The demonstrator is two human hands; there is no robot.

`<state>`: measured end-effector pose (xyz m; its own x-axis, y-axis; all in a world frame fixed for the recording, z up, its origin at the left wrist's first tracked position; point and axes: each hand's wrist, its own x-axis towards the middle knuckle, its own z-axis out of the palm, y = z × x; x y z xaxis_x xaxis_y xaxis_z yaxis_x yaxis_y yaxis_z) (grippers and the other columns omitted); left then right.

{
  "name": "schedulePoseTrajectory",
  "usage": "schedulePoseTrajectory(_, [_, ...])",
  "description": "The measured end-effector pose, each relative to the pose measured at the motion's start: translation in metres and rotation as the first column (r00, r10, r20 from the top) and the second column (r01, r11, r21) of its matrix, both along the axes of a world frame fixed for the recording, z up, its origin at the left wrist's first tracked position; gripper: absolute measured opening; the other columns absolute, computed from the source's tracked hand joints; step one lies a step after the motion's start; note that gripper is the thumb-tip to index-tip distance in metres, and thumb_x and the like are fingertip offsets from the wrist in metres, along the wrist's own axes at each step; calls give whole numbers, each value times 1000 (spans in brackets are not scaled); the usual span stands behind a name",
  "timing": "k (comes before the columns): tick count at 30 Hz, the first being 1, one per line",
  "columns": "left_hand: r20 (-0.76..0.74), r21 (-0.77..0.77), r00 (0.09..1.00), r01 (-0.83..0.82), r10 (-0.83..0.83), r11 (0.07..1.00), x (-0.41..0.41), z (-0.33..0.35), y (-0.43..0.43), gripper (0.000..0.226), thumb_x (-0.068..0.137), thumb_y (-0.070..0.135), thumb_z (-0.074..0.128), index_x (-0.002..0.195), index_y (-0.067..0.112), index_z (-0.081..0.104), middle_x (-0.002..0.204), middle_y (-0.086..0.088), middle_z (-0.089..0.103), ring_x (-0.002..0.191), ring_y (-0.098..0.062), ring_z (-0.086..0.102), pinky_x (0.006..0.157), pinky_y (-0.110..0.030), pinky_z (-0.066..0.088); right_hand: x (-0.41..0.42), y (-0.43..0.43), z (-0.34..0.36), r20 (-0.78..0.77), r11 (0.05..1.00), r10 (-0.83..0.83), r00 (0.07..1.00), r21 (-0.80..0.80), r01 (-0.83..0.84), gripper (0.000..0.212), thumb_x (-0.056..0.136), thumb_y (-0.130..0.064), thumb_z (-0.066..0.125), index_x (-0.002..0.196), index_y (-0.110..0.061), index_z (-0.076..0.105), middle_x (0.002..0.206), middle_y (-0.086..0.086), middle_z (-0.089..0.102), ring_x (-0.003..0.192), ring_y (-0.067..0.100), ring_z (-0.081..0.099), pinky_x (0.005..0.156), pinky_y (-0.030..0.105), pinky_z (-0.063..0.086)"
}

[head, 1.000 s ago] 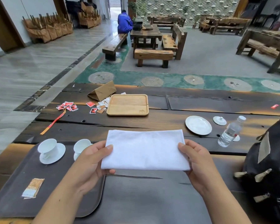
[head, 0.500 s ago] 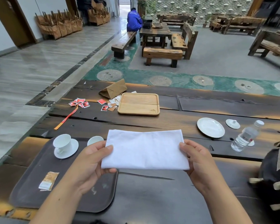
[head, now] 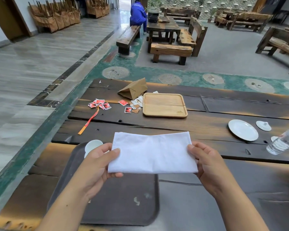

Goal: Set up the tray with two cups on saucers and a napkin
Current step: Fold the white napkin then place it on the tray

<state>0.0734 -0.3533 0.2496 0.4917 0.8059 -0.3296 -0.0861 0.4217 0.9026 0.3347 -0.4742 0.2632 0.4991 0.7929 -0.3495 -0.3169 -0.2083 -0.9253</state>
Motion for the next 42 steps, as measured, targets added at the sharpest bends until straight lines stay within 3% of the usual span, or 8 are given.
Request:
schedulePoseTrajectory(8, [-2,-12,1000,4,-4,1000,-59,-10,49,18,99,11,55,109,2,66,97,-12,74,63,-16,64,44,-27,50,-63,43,-7,40,1000,21,999,11,-21,24,97,-12,61,82,-21,77,84,5,74,64,14,61,61,30,43])
schedulePoseTrajectory(12, [-59,2,998,21,-21,1000,-77,-17,60,18,100,12,53,107,2,66,98,-12,75,67,-18,66,45,-29,52,-82,51,-10,61,1000,27,998,6,-27,27,97,-13,61,81,-26,79,87,5,75,67,15,64,64,33,43])
schedulePoseTrajectory(17, [-108,20,993,49,-47,999,-89,-27,74,15,94,19,63,102,8,70,93,-10,75,63,-16,65,42,-27,47,-94,56,-18,67,999,31,997,-36,-29,23,97,-11,60,83,-19,77,76,3,72,58,14,60,59,30,42])
schedulePoseTrajectory(21, [-158,34,985,68,-62,997,-89,-36,83,28,80,31,63,97,12,75,89,-9,74,61,-16,61,41,-27,45,-92,61,-30,71,997,28,997,-68,-23,15,99,-8,57,93,-9,70,57,-7,63,45,5,55,44,18,44])
schedulePoseTrajectory(28, [-266,-24,959,94,-97,995,-81,-80,91,21,84,28,61,92,17,77,85,-7,75,62,-18,67,49,-29,52,-76,76,-76,108,981,77,991,-185,-56,12,98,-9,58,95,-8,69,77,6,70,61,14,63,51,22,48])
schedulePoseTrajectory(32, [-363,-56,931,22,-41,998,-77,-119,88,14,94,17,63,92,12,76,85,-10,76,63,-18,70,51,-30,54,-72,79,-119,97,953,106,990,-295,-73,10,98,-8,59,93,-5,67,77,12,66,67,22,65,56,29,54])
schedulePoseTrajectory(38, [-456,-193,888,-30,-62,981,-69,-172,78,12,97,12,60,93,6,70,81,-6,76,63,-15,70,53,-28,55,-71,78,-186,196,881,214,957,-461,-103,11,93,-4,60,85,1,62,71,13,57,68,25,51,66,38,41])
schedulePoseTrajectory(42, [-511,-259,854,-49,-94,965,-64,-199,73,12,96,13,61,96,6,70,89,-8,76,73,-21,71,56,-28,57,-67,75,-215,163,848,196,967,-523,-84,11,92,-4,61,82,-2,64,74,12,61,70,25,54,68,40,44])
